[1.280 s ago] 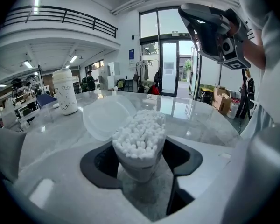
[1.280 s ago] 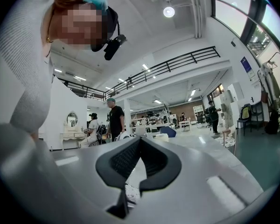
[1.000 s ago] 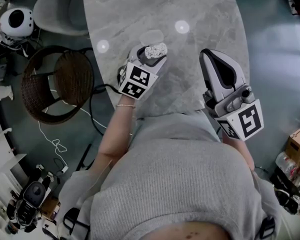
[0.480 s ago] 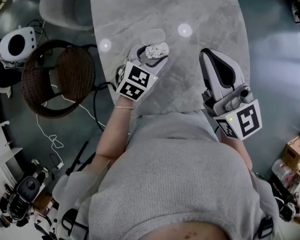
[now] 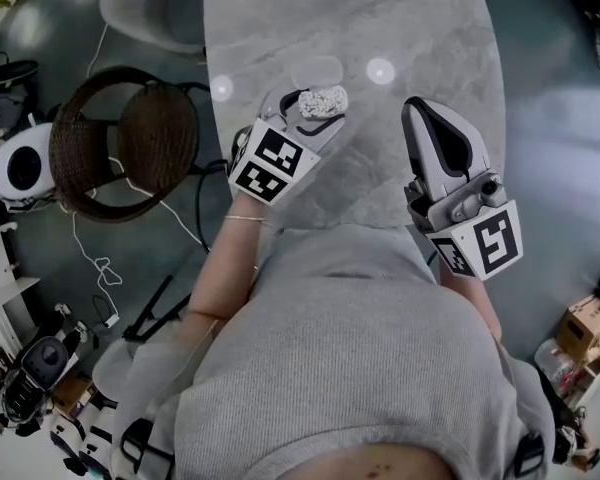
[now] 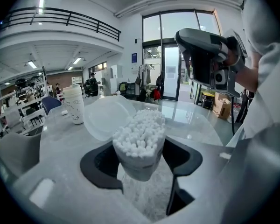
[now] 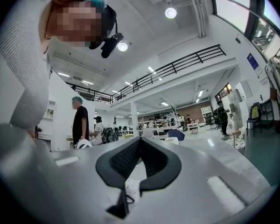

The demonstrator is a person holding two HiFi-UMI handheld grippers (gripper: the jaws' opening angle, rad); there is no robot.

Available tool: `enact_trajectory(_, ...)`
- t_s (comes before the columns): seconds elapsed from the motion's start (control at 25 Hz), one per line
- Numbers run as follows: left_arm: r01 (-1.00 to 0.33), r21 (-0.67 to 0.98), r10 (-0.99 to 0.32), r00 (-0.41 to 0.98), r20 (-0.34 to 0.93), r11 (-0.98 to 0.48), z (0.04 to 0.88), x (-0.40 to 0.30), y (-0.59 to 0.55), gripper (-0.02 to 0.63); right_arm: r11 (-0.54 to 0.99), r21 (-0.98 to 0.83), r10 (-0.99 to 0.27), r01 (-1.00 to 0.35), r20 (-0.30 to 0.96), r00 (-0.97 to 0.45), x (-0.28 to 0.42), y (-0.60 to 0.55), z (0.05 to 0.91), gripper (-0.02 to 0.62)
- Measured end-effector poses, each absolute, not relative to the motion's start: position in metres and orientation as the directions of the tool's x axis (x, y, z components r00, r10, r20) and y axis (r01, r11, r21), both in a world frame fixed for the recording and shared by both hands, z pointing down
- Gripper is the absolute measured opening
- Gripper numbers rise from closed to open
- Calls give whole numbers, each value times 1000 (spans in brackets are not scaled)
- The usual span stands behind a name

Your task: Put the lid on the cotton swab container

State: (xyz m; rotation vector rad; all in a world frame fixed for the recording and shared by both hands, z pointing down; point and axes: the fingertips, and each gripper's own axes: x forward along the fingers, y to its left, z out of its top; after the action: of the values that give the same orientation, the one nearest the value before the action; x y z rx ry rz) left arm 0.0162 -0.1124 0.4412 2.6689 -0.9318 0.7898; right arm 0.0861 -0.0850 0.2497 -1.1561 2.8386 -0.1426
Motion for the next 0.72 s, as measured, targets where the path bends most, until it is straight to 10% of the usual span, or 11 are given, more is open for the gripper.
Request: enact_trajectory(0.72,-569,10,-474,695,541,-822,387,16,-89,275,749,-100,-662,-655,-56,-747,73,-83,238,0)
